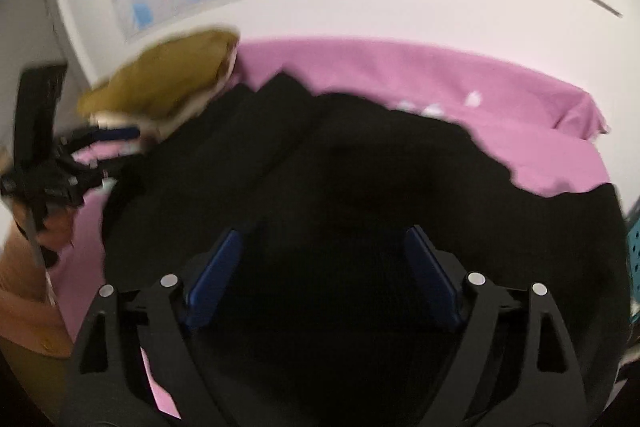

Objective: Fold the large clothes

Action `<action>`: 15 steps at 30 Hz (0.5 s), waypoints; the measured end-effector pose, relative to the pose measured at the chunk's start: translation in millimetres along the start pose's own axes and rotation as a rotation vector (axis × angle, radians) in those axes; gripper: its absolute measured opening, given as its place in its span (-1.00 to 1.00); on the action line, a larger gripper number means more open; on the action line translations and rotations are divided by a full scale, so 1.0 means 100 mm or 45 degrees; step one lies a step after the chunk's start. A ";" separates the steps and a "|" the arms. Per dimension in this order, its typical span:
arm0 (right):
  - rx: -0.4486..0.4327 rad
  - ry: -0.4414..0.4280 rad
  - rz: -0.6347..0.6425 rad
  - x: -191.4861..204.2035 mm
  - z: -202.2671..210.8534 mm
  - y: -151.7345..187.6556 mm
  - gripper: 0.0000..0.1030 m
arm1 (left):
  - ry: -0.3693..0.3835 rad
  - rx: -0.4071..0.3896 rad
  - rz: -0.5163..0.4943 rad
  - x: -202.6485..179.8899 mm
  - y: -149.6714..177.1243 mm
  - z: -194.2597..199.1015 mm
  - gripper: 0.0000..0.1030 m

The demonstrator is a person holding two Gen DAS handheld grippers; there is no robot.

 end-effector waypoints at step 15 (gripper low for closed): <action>-0.093 0.083 -0.161 -0.37 0.18 0.05 -0.90 | 0.021 0.060 0.040 0.10 0.07 -0.15 -0.02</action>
Point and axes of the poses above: each gripper's, at about its wrist camera, not at the fingertips, and z roughly against the way its jaws point, x to its left, y to its underside, the point moved 3 cm from there along -z, roughly the way its jaws point, and after that the axes turned 2 degrees about x, right-handed, at the moved point
